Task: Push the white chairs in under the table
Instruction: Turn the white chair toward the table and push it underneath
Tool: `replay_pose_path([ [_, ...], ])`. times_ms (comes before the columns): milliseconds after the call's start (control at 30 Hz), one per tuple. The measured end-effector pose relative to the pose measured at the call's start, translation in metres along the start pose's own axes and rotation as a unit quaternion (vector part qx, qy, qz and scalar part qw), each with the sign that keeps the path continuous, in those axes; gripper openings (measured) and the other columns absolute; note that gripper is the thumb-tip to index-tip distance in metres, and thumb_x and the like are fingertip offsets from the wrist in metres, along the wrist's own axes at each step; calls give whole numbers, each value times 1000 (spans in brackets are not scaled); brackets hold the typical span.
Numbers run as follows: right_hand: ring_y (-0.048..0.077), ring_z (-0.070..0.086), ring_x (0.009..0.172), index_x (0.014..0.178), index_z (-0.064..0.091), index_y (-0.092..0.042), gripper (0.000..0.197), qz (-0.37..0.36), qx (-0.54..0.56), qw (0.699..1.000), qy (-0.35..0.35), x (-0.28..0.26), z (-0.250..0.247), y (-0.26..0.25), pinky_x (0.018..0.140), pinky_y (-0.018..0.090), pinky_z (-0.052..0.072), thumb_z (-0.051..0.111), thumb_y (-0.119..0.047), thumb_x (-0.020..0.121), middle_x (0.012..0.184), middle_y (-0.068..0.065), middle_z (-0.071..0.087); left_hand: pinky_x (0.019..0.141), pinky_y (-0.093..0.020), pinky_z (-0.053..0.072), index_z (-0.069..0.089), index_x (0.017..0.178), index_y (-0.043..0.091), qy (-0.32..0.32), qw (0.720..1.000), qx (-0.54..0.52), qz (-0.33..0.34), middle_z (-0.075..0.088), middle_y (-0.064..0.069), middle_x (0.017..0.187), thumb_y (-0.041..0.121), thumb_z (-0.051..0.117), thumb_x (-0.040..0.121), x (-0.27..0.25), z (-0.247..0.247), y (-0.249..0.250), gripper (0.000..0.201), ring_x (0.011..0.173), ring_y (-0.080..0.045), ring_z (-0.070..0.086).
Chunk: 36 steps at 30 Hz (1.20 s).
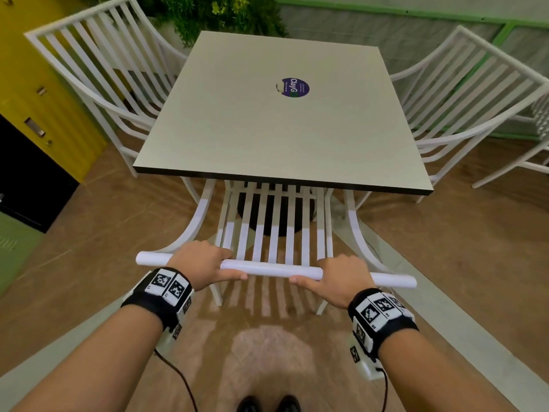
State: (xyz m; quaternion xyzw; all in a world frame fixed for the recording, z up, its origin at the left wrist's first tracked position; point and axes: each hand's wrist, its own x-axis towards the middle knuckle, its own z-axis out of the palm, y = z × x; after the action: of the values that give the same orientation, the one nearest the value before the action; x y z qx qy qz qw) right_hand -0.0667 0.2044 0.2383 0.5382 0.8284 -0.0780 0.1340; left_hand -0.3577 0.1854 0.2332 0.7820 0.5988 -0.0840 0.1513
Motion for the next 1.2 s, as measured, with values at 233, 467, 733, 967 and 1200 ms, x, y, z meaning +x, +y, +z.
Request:
replay_pose_path([
  [233, 13, 56, 52, 64, 60, -22, 91, -23, -16, 1000, 1, 2, 8, 5, 51, 27, 47, 6, -95, 63, 58, -4, 60, 47, -22, 28, 46, 70, 30, 17, 996, 84, 2, 53, 8, 60, 92, -3, 55, -6, 2, 10, 80, 54, -8, 47],
  [467, 13, 55, 54, 64, 57, -23, 86, -13, -18, 1000, 6, 8, 2, 8, 47, 26, 38, 9, -94, 63, 59, -4, 58, 53, -23, 36, 51, 78, 29, 17, 997, 70, 9, 59, 7, 67, 89, 12, 65, 4, 3, 5, 72, 60, -10, 53],
  [733, 13, 55, 52, 58, 53, -22, 86, -17, 1, 1000, 7, 15, 4, 1, 47, 27, 41, 9, -95, 63, 55, -4, 55, 52, -23, 31, 46, 72, 30, 11, 994, 107, -8, 47, 9, 58, 89, 11, 62, 4, -3, -2, 69, 54, -7, 46],
  [967, 13, 55, 51, 60, 56, -21, 90, -21, -17, 999, 18, 17, 5, 7, 46, 27, 39, 6, -95, 61, 56, -4, 57, 52, -24, 35, 40, 63, 30, 4, 996, 88, -20, 47, 9, 57, 89, 13, 63, 7, -4, 4, 64, 53, -8, 46],
  [1200, 13, 56, 62, 80, 56, -25, 83, 23, 3, 999, 34, 10, 8, 3, 50, 28, 39, 15, -95, 63, 68, -5, 60, 52, -26, 43, 54, 74, 30, 37, 997, 39, -56, 58, 8, 61, 95, 6, 54, 5, 3, 5, 83, 57, -9, 54],
])
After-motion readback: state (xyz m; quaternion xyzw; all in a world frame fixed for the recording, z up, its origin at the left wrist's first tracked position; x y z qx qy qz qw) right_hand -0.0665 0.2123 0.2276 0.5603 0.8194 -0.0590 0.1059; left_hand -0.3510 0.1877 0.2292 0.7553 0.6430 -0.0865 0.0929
